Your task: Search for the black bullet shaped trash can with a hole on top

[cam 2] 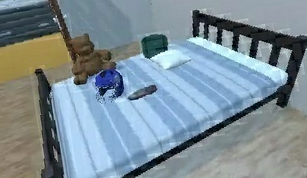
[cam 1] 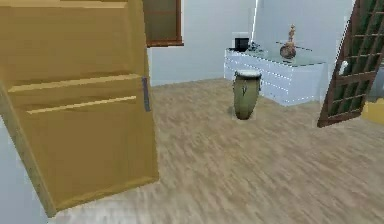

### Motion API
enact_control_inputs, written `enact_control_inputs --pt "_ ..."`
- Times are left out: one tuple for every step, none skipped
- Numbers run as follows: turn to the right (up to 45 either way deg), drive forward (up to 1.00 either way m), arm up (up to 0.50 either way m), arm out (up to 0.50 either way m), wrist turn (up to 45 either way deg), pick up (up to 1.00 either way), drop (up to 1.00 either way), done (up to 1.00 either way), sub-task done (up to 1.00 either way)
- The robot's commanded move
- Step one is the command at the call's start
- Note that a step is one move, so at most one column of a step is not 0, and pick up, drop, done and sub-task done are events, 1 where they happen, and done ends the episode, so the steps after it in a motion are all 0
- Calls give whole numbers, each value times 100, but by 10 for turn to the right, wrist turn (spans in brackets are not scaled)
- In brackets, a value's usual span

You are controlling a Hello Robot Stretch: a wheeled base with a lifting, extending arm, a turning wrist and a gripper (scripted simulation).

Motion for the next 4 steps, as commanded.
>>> enact_control_inputs --pt "0 50 0 0 0 0 0 0 0" --pt "210 0 0 0 0 0 0 0 0" --pt "30 0 0 0 0 0 0 0 0" --pt "0 85 0 0 0 0 0 0 0"
